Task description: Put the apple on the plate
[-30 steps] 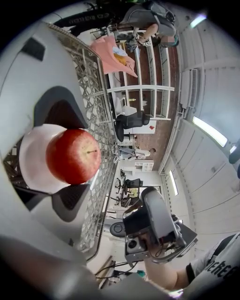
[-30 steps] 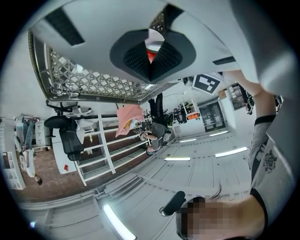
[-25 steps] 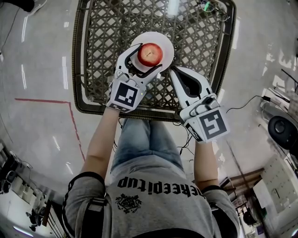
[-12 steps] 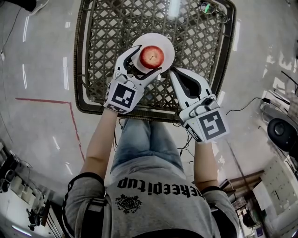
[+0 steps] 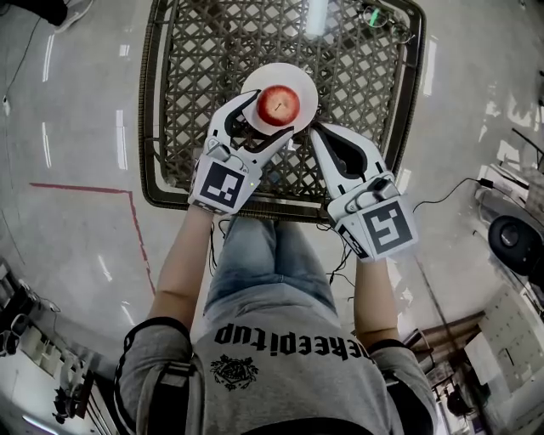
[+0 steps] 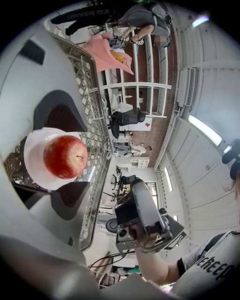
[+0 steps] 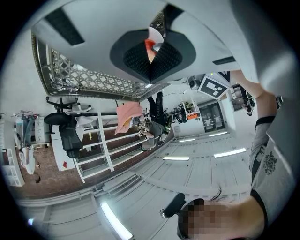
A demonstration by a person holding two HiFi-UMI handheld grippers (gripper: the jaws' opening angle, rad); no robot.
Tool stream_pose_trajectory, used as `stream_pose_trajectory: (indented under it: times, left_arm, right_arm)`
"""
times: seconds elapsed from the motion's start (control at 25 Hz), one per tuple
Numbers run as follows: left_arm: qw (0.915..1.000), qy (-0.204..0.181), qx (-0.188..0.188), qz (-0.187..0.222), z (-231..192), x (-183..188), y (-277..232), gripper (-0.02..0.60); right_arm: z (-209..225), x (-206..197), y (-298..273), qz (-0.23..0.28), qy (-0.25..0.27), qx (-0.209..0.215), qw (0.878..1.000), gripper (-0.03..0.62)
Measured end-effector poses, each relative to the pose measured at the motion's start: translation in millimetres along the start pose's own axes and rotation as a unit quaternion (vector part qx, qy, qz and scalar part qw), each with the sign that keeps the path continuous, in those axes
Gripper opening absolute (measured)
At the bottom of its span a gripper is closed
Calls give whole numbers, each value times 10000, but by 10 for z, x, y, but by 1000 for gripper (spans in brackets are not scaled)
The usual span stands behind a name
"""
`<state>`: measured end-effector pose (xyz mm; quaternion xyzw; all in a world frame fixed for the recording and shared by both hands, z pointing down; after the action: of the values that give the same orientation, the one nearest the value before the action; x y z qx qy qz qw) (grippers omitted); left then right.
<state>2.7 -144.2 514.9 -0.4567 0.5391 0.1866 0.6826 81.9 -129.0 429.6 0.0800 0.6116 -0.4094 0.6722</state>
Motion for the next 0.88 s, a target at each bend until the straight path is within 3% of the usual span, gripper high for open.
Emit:
stream_pose_trajectory:
  times: [0.12,0.24,0.4,0.48,0.64,0.88]
  left_arm:
    - [10000,-83,21,34,16,97,71,316]
    - [9998,-160,65,117,39,207,155,215]
    - [9995,198,123,228,22,374,221,138]
    - [9991,310,95,281,-21,478,240,70]
    - [9991,239,24,351,80,684,422,46]
    - [9986,-168,59,496,41,1047,560,20]
  right_arm:
    - [-44,48,19,35,33,11,10000,-2]
    - [-98,90,46,73,75,18,9999,-2]
    - [-113,201,44,124,112,12,9999,-2]
    - [-106,294,39,166,132,-2,9998,-2]
    - [-250,438,215,250,195,-19,9995,-2]
    - [-319,683,325,375,284,-78,9989,-2]
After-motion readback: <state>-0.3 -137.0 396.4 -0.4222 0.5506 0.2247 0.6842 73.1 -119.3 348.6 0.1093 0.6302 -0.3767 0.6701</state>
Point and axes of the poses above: the fingertips, and each gripper's own axes: y backward along the fingers, z to its right, x out of its top, the point moved 3 cm from there along y, backward along the fingers, and after that the axes turned 1 degree about -z, right-handed, at the moved point
